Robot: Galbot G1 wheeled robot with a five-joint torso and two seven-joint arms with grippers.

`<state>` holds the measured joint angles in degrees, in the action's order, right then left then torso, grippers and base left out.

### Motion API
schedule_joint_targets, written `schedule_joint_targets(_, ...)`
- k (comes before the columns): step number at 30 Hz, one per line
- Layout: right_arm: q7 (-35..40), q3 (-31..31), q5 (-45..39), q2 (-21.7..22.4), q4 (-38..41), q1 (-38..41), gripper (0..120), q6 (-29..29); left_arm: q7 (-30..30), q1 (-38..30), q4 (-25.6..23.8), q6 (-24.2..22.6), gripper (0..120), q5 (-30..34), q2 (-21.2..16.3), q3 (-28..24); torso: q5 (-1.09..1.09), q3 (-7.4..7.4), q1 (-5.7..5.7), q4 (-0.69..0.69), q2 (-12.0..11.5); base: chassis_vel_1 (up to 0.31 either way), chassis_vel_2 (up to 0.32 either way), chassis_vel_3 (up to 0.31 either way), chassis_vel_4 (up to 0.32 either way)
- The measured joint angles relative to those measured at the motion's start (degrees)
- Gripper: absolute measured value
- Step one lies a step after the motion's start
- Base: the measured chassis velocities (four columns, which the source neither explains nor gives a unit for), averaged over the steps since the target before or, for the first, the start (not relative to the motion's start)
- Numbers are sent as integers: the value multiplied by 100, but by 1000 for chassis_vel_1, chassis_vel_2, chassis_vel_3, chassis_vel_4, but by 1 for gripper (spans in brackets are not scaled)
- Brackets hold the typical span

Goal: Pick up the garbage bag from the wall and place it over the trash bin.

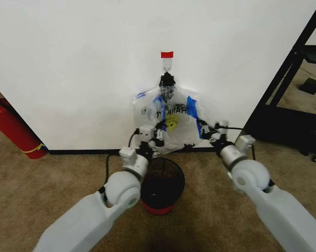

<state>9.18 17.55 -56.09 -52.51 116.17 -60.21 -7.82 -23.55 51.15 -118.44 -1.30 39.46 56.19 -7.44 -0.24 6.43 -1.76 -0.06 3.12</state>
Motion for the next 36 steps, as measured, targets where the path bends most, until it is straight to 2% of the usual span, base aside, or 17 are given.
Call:
schedule_joint_targets(5, -278, 379, -4, 4, 359, -602, 0, 138, 135, 624, -315, 135, 0, -106, -218, 304, -1, 0, 0, -2, 0, 0, 0, 0, 0)
schedule_joint_targets(10, -650, 717, 186, -223, 712, -1397, 0, 344, 222, 1582, -781, 209, 0, -288, -411, 688, 1, -1, 1, 1, 0, 0, 0, 0, 0)
schedule_joint_targets(18, -971, 1118, 531, -405, 1075, -2268, 0, 534, 254, 2337, -1097, 306, 0, -676, -452, 822, 0, 0, 1, -1, 0, 0, 0, 0, 0)
schedule_joint_targets(23, -935, 1233, 480, -405, 1284, -2313, 0, 545, 263, 2521, -1323, 327, 0, -737, -451, 1040, 1, 0, 1, 1, 0, 0, 0, 0, 0)
schedule_joint_targets(26, -806, 1326, 246, -334, 1547, -2176, 0, 493, 234, 2455, -1565, 301, 0, -654, -490, 1200, 0, 0, 1, 0, 0, 0, 0, 0, 0)
schedule_joint_targets(29, -773, 1335, 195, -317, 1595, -2140, 0, 472, 225, 2425, -1608, 286, 0, -623, -504, 1221, 0, 0, 1, 0, 0, 0, 0, 0, 0)
schedule_joint_targets(36, -328, 1236, -431, -125, 2014, -1377, 0, 200, 136, 1916, -2022, 63, 0, -205, -756, 1346, 0, 1, 0, 0, 0, 0, 0, 0, 0)
